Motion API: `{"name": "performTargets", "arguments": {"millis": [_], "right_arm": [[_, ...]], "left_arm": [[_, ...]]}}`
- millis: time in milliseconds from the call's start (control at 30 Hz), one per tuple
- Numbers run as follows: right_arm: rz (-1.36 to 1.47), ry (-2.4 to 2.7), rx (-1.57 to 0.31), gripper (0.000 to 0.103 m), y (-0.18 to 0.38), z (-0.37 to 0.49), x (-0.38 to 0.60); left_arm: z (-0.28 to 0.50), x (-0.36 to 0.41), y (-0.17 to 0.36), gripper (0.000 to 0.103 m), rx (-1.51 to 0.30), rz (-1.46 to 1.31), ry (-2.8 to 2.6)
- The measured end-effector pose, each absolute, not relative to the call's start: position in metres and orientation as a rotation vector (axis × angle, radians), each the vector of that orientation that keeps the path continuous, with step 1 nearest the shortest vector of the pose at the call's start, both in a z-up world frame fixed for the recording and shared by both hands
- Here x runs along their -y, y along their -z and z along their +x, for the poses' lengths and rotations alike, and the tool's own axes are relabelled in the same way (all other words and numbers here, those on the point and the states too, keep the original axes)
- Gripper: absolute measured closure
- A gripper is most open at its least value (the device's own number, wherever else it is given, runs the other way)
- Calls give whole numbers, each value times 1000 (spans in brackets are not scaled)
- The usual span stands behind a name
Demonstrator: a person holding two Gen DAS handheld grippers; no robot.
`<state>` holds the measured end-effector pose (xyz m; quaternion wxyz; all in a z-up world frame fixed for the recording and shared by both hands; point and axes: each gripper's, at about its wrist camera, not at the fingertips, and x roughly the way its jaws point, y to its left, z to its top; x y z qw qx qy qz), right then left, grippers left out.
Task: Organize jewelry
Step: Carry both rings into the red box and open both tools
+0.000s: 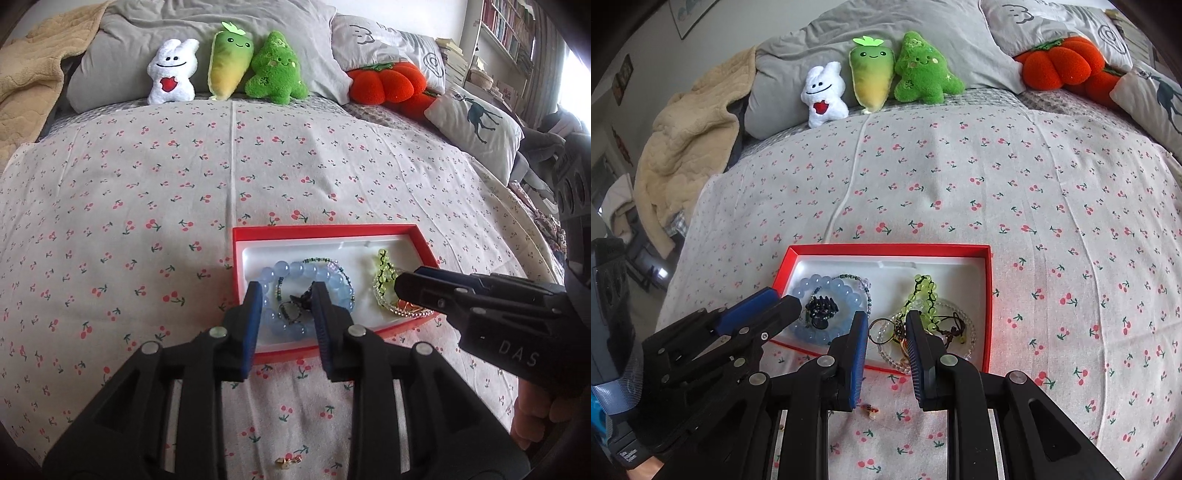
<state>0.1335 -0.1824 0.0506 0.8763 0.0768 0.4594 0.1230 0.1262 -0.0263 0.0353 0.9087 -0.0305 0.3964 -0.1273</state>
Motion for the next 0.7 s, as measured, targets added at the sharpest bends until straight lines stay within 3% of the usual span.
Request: {"name": "performTargets", "arguments": {"millis": [433, 500, 567, 700], "right_arm": [[187, -262, -1004, 80, -38, 163, 171], [210, -271, -1015, 74, -37, 165, 171], [210, -270, -1004, 53, -39, 162, 172], [201, -293, -978, 51, -51, 151, 171]], "left_arm": [[112, -1, -35, 62, -855, -44, 192], [111, -3, -34, 59, -866, -43, 186], [110, -4, -34, 54, -871, -45, 180], [107, -5, -34, 47, -887, -46, 174]]}}
